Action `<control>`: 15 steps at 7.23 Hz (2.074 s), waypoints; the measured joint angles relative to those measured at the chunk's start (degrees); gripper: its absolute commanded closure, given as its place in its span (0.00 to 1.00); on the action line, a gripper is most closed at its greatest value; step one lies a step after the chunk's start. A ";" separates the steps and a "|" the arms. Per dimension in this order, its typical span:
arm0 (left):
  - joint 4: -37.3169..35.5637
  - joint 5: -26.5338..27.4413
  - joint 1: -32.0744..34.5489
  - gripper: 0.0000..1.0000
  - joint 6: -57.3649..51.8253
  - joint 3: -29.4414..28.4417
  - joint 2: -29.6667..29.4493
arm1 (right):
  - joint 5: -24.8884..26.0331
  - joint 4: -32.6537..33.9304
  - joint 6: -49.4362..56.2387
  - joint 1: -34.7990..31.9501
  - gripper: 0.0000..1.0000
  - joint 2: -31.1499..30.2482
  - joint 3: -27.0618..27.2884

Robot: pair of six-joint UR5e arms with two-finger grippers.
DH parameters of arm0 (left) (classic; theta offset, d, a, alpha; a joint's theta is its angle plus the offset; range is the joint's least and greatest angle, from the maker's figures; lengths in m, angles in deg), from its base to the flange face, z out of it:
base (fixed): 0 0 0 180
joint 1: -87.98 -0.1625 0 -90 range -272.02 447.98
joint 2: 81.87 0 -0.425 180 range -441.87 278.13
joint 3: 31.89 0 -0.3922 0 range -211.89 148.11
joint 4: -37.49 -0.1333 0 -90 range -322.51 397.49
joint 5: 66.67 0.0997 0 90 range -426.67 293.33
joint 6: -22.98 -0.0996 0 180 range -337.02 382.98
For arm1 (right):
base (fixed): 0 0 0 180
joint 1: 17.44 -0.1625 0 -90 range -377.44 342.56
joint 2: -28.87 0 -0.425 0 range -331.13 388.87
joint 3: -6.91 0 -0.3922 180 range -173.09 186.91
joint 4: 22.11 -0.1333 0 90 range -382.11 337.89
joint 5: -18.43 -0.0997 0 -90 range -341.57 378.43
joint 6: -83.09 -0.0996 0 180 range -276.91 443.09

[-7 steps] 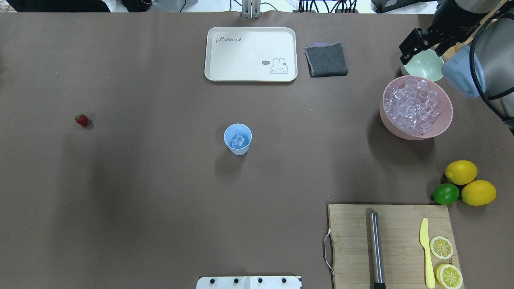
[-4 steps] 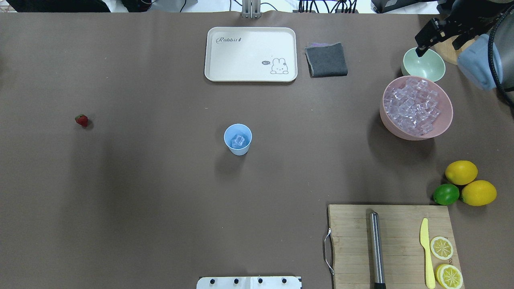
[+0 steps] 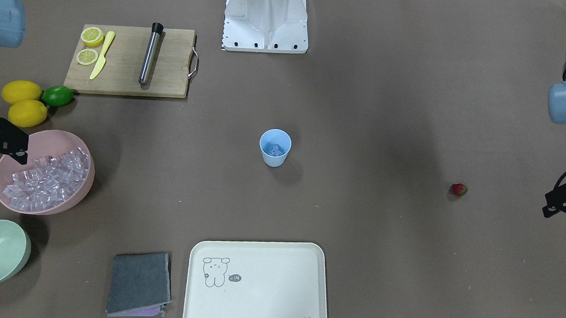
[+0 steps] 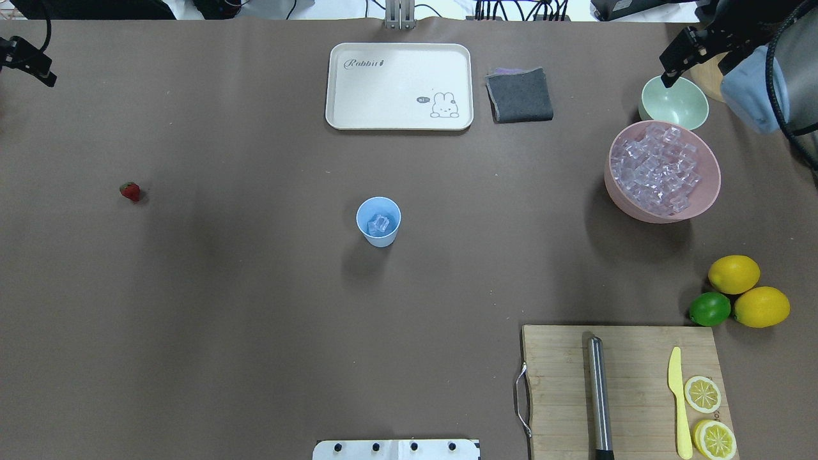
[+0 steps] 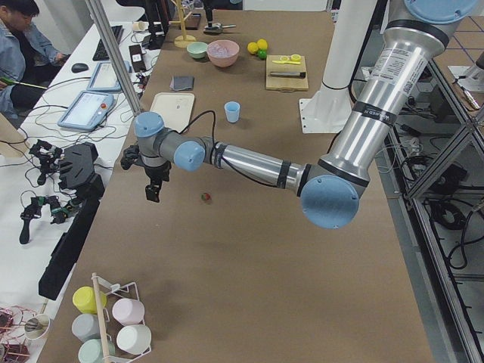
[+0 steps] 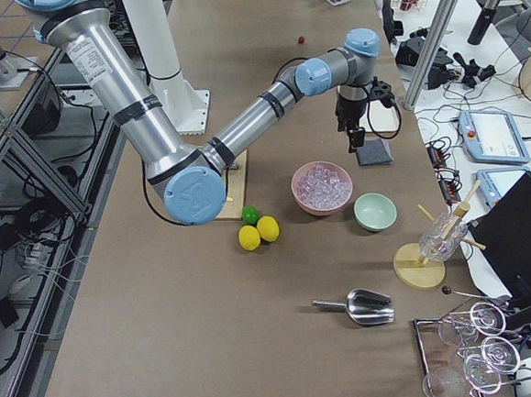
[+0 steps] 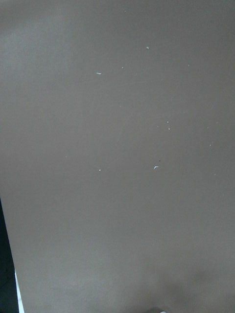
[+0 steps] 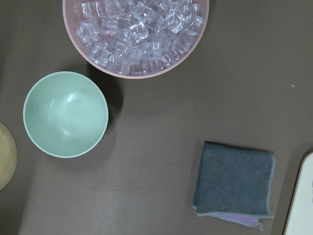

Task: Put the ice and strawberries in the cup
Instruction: 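Move the left gripper down over the red strawberry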

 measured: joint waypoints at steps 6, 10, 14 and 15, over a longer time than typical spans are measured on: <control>16.49 2.45 -15.06 0.02 16.52 0.64 5.42 | 0.15 0.33 0.71 0.20 0.01 -0.89 2.34; 25.24 7.00 -20.81 0.17 22.62 0.75 10.93 | 0.27 0.37 0.83 0.41 0.01 -0.62 2.34; 25.94 7.09 -21.10 0.39 23.21 0.71 10.89 | 0.40 0.32 0.83 0.18 0.01 -2.21 4.32; 25.81 7.08 -21.09 0.40 23.19 0.69 10.56 | 0.59 0.28 0.83 0.17 0.01 -2.60 4.50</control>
